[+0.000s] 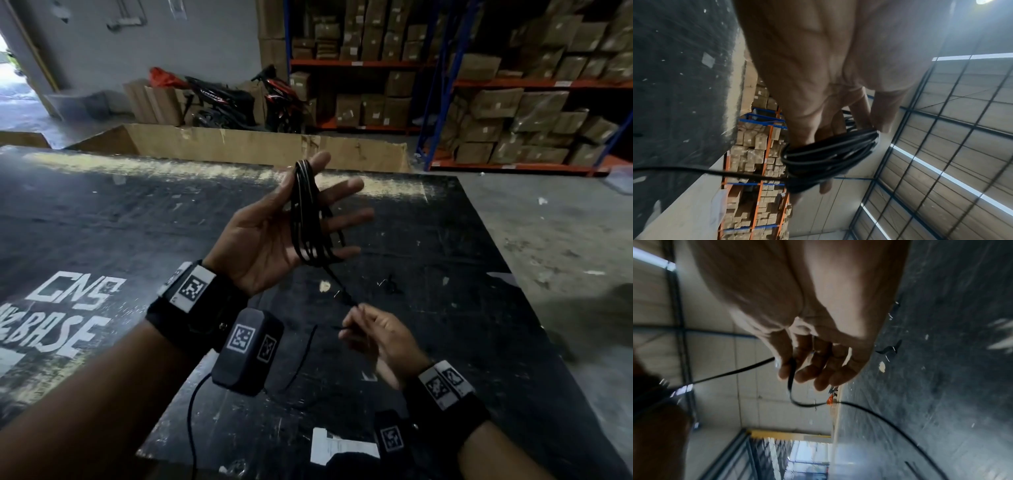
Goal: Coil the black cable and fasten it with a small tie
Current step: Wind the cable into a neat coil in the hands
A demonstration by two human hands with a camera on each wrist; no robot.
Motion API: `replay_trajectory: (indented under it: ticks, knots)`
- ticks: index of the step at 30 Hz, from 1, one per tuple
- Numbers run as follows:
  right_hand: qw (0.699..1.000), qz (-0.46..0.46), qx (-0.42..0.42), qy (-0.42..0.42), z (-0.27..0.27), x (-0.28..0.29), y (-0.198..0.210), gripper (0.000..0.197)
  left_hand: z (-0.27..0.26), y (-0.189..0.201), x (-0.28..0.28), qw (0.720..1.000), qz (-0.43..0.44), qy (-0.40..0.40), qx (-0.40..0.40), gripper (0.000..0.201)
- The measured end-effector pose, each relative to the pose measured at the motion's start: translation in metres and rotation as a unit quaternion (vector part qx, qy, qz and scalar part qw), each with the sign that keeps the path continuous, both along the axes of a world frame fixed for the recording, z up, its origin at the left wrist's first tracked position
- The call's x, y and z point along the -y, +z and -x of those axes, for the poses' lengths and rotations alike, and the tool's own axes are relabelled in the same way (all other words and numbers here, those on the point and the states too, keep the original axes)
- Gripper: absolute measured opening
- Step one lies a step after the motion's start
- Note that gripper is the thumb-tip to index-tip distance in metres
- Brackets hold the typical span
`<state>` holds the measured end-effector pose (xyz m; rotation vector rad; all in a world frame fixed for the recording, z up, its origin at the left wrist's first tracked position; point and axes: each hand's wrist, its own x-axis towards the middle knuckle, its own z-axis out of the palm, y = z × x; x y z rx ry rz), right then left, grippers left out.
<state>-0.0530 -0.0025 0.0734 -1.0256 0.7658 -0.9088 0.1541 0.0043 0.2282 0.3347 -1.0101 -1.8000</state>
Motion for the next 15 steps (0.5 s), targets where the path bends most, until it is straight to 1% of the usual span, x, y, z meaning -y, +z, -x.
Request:
replay_trajectory:
  ticks: [2,3,4,5,7,10,12,15]
  knots:
    - [0.993,-0.064,0.095,-0.041,0.002,0.008,0.004,0.025,0.001,-0.007,-0.006,0.999,-0.006,-0.043,-0.006,0.048]
    - [0.987,-0.084,0.134,-0.04,0.003,0.011,0.008,0.026,0.001,-0.009,-0.009,0.997,-0.009,-0.068,-0.018,0.048]
    - [0.982,-0.099,0.157,-0.026,0.003,0.013,0.012,0.027,0.002,-0.012,-0.012,0.995,-0.013,-0.094,-0.034,0.048]
    - [0.981,-0.11,0.157,-0.008,0.003,0.015,0.016,0.029,0.003,-0.014,-0.015,0.992,-0.018,-0.118,-0.045,0.047]
    - [0.989,-0.101,0.108,0.004,0.002,0.021,0.026,0.028,0.007,-0.023,-0.023,0.987,-0.025,-0.153,-0.037,0.047]
    - [0.999,-0.016,-0.027,-0.036,0.002,0.039,0.046,0.029,0.013,-0.04,-0.035,0.984,-0.035,-0.172,0.033,0.049]
    - [0.992,0.057,-0.105,-0.039,0.004,0.044,0.072,0.027,0.013,-0.056,-0.041,0.982,-0.045,-0.166,0.085,0.054]
    - [0.962,0.175,-0.21,-0.02,0.009,0.039,0.115,0.024,0.008,-0.076,-0.045,0.978,-0.075,-0.123,0.15,0.054]
